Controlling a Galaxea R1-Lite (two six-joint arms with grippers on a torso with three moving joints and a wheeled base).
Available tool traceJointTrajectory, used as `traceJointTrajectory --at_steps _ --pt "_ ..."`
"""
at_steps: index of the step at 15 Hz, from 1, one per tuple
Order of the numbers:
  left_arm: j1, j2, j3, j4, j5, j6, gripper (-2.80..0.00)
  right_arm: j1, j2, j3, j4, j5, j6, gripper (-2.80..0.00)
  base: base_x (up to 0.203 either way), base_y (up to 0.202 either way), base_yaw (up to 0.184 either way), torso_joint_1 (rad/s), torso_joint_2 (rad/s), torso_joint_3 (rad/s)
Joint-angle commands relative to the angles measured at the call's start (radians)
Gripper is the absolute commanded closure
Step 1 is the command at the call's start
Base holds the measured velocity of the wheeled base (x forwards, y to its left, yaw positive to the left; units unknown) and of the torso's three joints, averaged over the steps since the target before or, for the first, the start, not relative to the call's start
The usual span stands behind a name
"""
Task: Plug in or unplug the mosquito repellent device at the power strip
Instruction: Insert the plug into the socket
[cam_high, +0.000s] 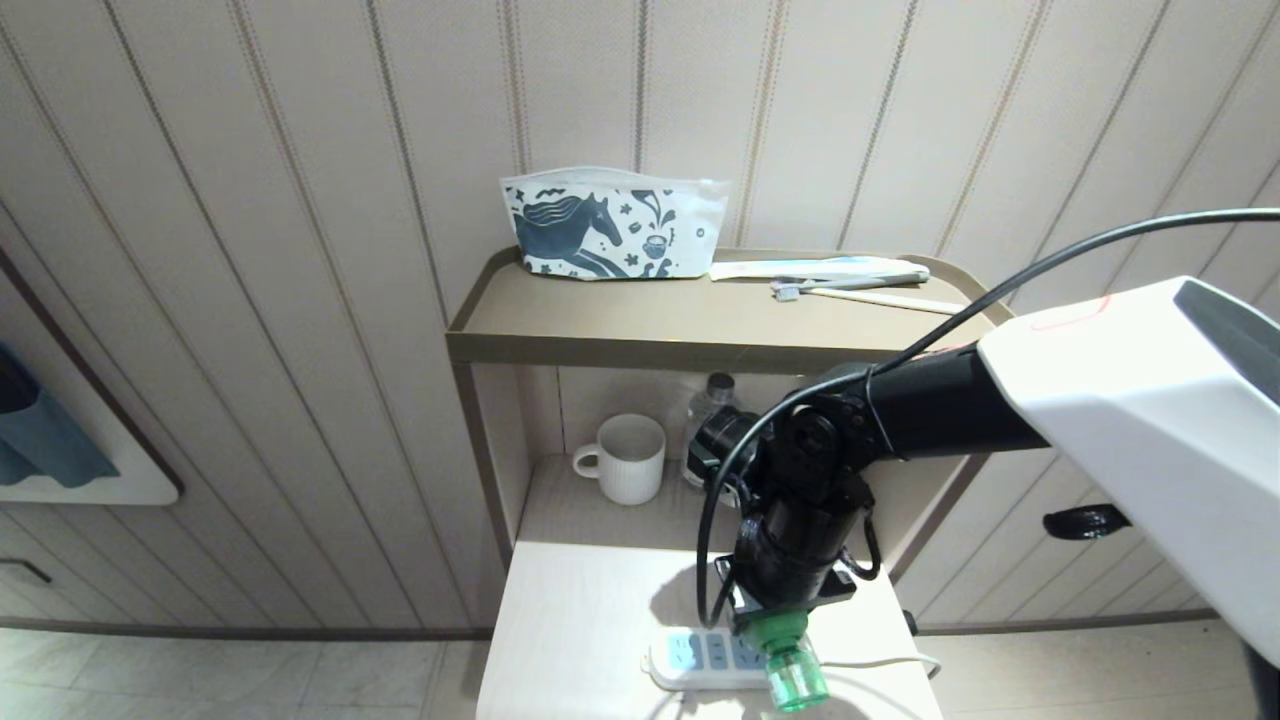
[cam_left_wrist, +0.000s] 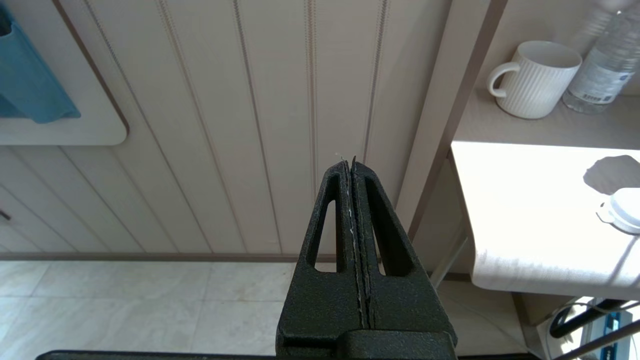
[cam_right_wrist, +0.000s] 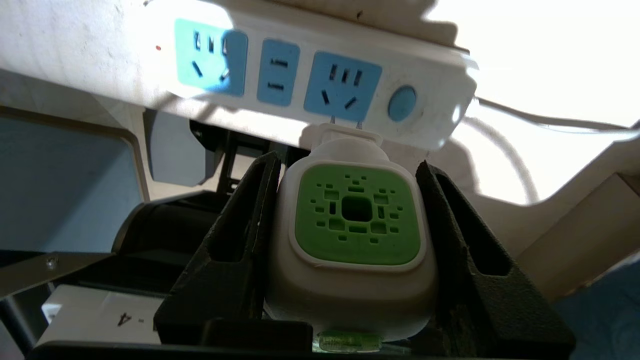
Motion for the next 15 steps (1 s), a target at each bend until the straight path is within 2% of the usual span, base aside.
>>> traceJointTrajectory --at_steps 1,15 --pt "0.0 0.0 0.0 0.001 0.0 0.0 0.0 -0.001 0.0 0.019 -0.005 0.001 -0.001 0.0 0.0 0.0 0.0 0.0 0.0 0.0" --pt "0.0 0.0 0.0 0.001 0.0 0.0 0.0 -0.006 0.055 0.021 -0.056 0.001 -0.034 0.0 0.0 0.0 0.0 0.0 0.0 0.0"
